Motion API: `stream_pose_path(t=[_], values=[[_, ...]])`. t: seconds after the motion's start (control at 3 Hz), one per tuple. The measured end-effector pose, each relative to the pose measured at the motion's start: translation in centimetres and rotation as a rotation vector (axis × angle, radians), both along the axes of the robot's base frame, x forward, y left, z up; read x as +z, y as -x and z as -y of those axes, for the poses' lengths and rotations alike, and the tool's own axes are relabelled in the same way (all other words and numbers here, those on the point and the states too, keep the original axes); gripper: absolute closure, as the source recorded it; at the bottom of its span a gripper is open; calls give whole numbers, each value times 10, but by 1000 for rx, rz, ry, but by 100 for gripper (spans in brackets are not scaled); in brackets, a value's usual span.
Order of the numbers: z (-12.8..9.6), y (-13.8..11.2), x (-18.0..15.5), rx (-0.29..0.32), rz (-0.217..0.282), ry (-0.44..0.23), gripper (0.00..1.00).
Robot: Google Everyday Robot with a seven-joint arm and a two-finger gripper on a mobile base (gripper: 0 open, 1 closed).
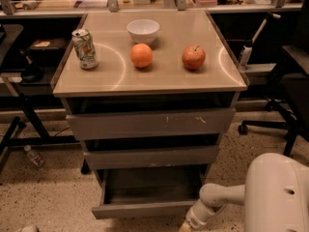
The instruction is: Close bottom drawer
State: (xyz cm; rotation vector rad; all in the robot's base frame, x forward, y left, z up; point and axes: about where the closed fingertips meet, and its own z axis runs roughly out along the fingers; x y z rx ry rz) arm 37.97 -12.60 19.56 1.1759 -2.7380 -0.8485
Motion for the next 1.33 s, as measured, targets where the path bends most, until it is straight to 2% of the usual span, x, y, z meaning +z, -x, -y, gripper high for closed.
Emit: stream_pose_path(t=[0.33,1.33], values=[[-3,-14,0,-7,41,9,100],[-12,-63,2,16,151,36,100]])
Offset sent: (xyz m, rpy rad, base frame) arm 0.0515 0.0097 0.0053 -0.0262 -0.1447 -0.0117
